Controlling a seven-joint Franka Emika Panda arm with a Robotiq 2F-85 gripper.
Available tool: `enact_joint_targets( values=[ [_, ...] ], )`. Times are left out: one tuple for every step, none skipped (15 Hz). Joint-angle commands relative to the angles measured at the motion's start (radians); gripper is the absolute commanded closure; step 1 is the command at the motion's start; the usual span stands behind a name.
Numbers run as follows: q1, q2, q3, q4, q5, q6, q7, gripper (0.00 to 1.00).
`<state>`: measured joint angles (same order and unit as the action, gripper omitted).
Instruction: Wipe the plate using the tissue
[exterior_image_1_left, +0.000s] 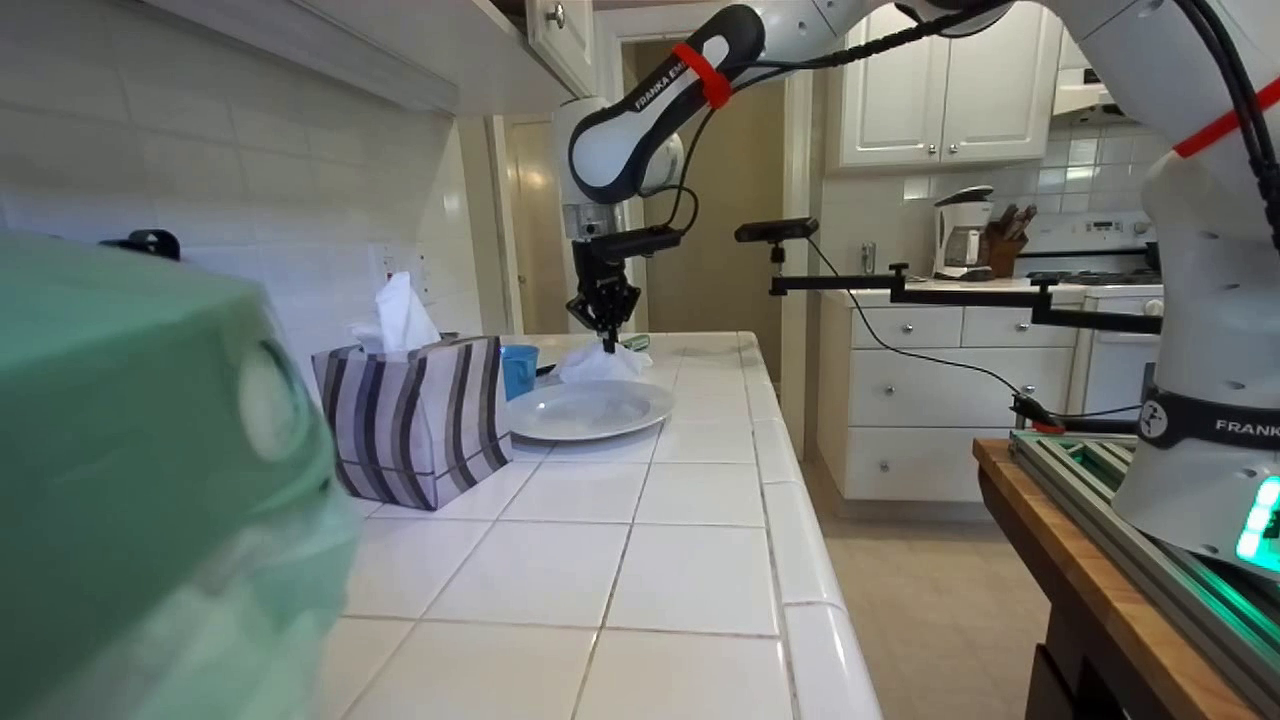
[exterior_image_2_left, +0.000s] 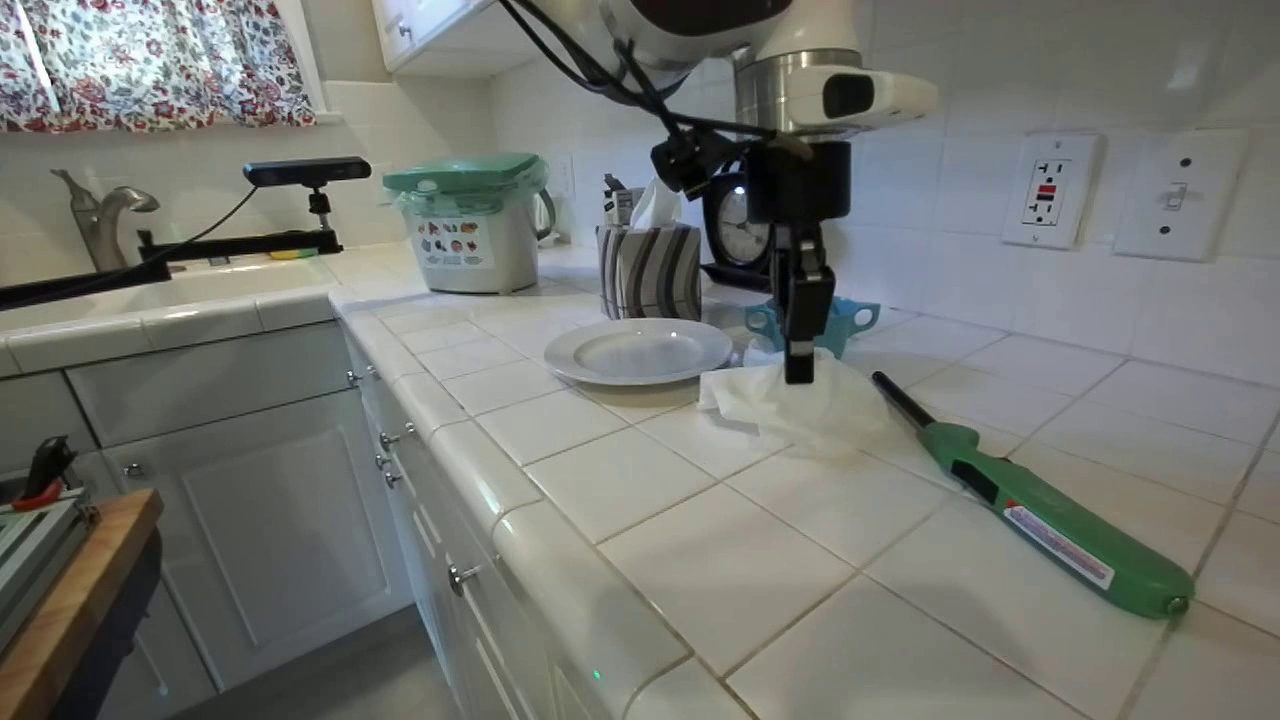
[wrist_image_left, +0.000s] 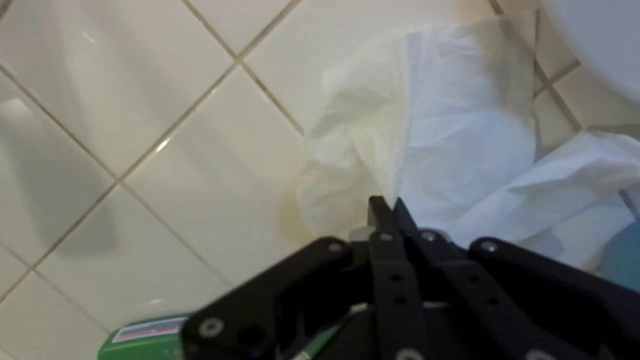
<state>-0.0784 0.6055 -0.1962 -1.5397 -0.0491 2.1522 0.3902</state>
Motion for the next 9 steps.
enact_joint_targets(
  values=[
    [0.018, 0.037, -0.023, 0.011, -0.03, 0.025, 0.06, 1.0],
    [0.019, 0.045, -0.026, 0.012, -0.032, 0.032, 0.069, 1.0],
    [0.019, 0.054, -0.031, 0.017, -0.034, 0.035, 0.075, 1.0],
    [0.019, 0.062, -0.035, 0.021, -0.038, 0.042, 0.078, 1.0],
    [0.019, 0.068, -0.039, 0.023, -0.042, 0.043, 0.081, 1.0],
    [0.017, 0.07, -0.039, 0.025, -0.039, 0.046, 0.076, 0.74],
    [0.01, 0.064, -0.03, 0.025, -0.025, 0.039, 0.059, 0.73],
    [0.011, 0.056, -0.028, 0.022, -0.022, 0.046, 0.059, 0.68],
    [0.01, 0.04, -0.022, 0.018, -0.016, 0.039, 0.047, 0.6]
  ],
)
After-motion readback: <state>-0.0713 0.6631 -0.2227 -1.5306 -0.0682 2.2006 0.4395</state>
